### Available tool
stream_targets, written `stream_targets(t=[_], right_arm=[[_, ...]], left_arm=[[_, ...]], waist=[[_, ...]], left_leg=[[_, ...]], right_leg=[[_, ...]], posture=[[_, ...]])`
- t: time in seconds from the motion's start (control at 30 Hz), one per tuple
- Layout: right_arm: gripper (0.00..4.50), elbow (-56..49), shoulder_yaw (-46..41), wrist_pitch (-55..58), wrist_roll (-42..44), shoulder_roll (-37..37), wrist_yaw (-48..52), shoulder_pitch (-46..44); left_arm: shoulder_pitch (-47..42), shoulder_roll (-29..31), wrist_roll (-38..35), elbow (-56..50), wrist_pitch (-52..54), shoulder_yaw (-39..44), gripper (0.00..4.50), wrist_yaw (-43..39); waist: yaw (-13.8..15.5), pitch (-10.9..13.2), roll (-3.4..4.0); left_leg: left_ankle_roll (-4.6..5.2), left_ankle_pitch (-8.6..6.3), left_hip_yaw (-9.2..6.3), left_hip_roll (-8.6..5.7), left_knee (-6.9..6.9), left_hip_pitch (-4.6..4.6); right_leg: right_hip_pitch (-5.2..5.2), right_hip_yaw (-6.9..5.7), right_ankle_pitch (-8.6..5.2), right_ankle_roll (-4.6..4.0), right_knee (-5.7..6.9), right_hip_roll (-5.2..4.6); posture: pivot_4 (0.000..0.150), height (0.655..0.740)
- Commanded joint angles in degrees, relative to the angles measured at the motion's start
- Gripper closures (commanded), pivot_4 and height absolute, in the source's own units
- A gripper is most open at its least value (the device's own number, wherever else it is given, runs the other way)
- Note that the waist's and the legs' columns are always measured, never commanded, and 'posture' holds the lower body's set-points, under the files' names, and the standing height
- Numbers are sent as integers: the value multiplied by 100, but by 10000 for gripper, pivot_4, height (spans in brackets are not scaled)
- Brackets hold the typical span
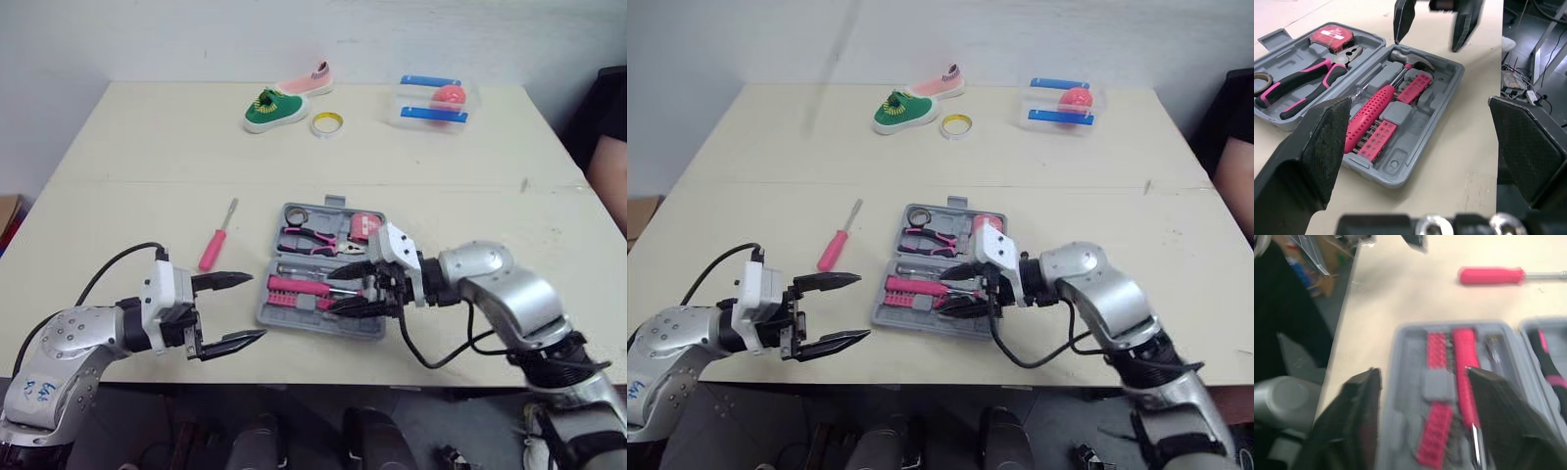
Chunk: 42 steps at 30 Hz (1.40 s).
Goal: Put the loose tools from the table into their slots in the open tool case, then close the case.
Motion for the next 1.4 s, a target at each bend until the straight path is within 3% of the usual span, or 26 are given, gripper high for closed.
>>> stream_targets(t=[0.03, 0.1, 0.13, 0.4, 0.6, 1.23, 1.4], right_arm=[[36328, 615, -149, -1944, -338, 187, 477, 306], [44101, 638, -72, -2182, -372, 186, 641, 437], [44676, 639, -40, -2223, -415, 193, 631, 472], [44676, 1171, 200, -2976, -1194, 241, 431, 424], [44676, 1305, 128, -2765, -1116, 332, 433, 288], [44676, 2261, 633, -3380, -2199, 516, 93, 164], [44676, 1761, 534, -3239, -2046, 326, 201, 170]], left_arm=[[-76, 5, -90, 105, -102, 145, 0, -92], [-75, 8, -71, 133, -120, 148, 0, -110], [-69, 12, -62, 142, -127, 145, 0, -120], [-40, 48, -35, 130, -114, 129, 0, -149], [-24, 40, -55, 97, -85, 139, 0, -117], [-29, 82, -129, -116, 171, 150, 0, 82], [-15, 109, -16, -154, 210, 207, 0, 210]], waist=[[-11, 2, 0], [-14, 2, 0], [-11, 3, 0], [-6, 3, 0], [-8, 3, 0], [-24, 2, -1], [-10, 1, -2]], left_leg=[[3, 0, 5, 0, 4, 0], [5, 1, 12, 0, 8, 3], [5, 1, 13, 2, 9, 7], [-3, 5, 8, 4, 8, 15], [-5, 5, 6, 4, 4, 14], [-11, 4, 4, 6, 2, 43], [-40, -10, 2, 7, 2, 48]], right_leg=[[0, -3, 3, 6, 0, 0], [-2, -7, 5, 9, 6, 1], [-2, -8, 5, 9, 10, 1], [1, 7, 5, 8, 15, -3], [1, 15, 4, 6, 13, -4], [25, 22, 2, 3, 15, -6], [28, 23, 2, 2, 18, -7]], posture=[[1500, 7400], [1500, 7400], [1500, 7400], [1500, 7400], [1500, 7400], [1500, 7400], [1500, 7400]])
